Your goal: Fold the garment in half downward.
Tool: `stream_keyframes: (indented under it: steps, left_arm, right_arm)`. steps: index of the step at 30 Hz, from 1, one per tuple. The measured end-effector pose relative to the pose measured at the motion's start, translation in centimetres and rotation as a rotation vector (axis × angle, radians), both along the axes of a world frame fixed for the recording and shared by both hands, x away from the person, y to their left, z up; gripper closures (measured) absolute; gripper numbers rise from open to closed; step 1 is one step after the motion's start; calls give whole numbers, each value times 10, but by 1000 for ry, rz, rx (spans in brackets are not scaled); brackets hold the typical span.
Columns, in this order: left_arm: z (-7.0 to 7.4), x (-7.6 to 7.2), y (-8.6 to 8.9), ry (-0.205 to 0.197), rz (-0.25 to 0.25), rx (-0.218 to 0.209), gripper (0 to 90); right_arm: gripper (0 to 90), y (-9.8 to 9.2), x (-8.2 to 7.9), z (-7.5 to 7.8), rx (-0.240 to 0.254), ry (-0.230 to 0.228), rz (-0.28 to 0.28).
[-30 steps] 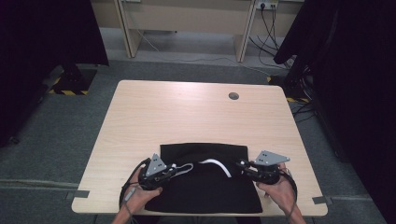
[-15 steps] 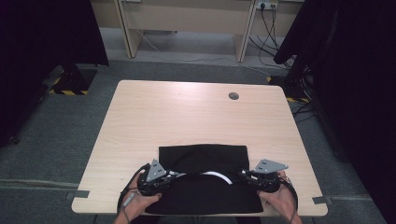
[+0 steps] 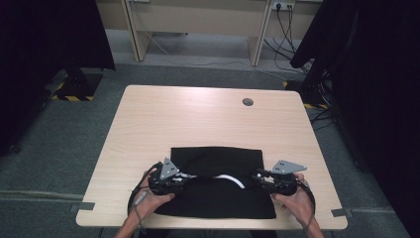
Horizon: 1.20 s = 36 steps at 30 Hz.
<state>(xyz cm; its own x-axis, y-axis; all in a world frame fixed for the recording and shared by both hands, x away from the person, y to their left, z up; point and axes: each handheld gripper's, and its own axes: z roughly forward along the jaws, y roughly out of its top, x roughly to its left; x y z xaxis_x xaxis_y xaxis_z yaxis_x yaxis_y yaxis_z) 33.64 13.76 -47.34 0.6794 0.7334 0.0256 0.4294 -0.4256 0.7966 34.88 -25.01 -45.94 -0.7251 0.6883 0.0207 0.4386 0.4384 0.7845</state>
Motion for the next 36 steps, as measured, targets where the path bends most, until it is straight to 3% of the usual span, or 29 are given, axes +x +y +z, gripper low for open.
stream_keyframes:
  steps: [5,8,11,12,14,15,17,19,24,27,30,33,36]
  left_arm:
    - [10,-8,-12,-31,-7,-11,260]
    - [10,-5,-20,-40,-23,6,245]
    - [5,1,-23,-45,-24,31,261]
    - [4,3,-24,-45,-38,35,307]
    - [2,5,-23,-47,-50,22,472]
    - [2,6,-22,-47,-48,0,590]
    - [7,5,-20,-66,-40,-16,728]
    - [15,2,-18,-87,-45,-21,782]
    - [42,-9,-14,-136,-67,-75,799]
    - [51,-24,-13,-153,-99,-68,797]
    - [41,-40,-13,-130,-136,-26,792]
    - [22,-54,-7,-91,-152,-5,786]
    - [6,-63,-3,-48,-153,-11,771]
  right_arm:
    - [440,10,0,18,29,-16,15]
    - [428,22,2,19,-9,-12,51]
    - [437,33,1,13,-55,20,79]
    - [471,36,1,11,-83,21,86]
    - [653,38,3,6,-137,7,122]
    - [724,38,4,4,-141,2,139]
    - [823,36,5,3,-136,0,150]
    - [861,33,5,9,-125,-14,152]
    - [870,29,-1,37,-84,-71,161]
    - [870,26,-11,53,-72,-112,167]
    - [870,25,-25,56,-72,-122,182]
    - [869,25,-40,42,-77,-93,209]
    - [861,21,-52,26,-76,-47,217]
